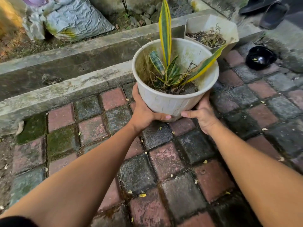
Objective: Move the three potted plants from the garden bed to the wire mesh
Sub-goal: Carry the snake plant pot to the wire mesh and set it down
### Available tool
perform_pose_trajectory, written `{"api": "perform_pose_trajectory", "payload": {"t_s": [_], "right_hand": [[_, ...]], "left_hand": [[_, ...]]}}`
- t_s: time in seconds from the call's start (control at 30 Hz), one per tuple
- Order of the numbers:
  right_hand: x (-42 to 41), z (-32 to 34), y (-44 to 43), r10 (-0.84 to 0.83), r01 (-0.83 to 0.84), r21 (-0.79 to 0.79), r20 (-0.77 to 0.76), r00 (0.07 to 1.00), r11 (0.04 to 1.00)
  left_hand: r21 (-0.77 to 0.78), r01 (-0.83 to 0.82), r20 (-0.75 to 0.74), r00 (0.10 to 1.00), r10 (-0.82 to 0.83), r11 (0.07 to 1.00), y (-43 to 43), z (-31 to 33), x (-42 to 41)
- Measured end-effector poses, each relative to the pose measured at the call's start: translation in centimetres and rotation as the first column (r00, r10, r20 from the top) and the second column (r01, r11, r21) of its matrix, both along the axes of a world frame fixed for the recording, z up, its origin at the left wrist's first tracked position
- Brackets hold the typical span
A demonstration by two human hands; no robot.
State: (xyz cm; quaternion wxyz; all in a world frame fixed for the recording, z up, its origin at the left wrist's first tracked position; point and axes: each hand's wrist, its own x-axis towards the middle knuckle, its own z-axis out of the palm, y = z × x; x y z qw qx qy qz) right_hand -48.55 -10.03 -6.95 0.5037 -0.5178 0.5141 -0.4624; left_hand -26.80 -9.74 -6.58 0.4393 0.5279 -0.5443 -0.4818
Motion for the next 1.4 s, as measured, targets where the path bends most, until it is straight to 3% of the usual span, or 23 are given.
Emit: {"api": "perform_pose_trajectory", "payload": {"t_s": [0.4,0.67,0.93,1.2,1.4], "right_hand": [[2.8,0.8,2.6,-0.138,0.141,-0.015,0.137,0.981,0.990],[3.2,5.4,1.1,-0.086,0.108,-0.074,0.254,0.963,0.991],[-0.4,26.7,0.6,0.044,-0.042,-0.016,0.212,0.976,0.999],[-0.6,55.4,7.3,-0.092,0.081,0.048,0.303,0.948,0.996],[1.2,78.2,12.7,-0.229,0.248,-0.035,0.272,0.935,0.968]], "left_hand": [[-0.081,0.102,-0.114,0.987,-0.111,0.992,-0.2,2.5,2.3],[-0.214,0.097,-0.143,0.981,-0.129,0.972,-2.2,7.4,2.2],[-0.180,-0.104,-0.319,0.947,0.042,0.978,0.9,24.6,-2.3],[-0.149,0.029,-0.341,0.937,-0.079,0.988,4.9,53.8,-2.7],[-0.202,0.143,-0.313,0.928,-0.202,0.969,7.7,76.1,-1.2]]}}
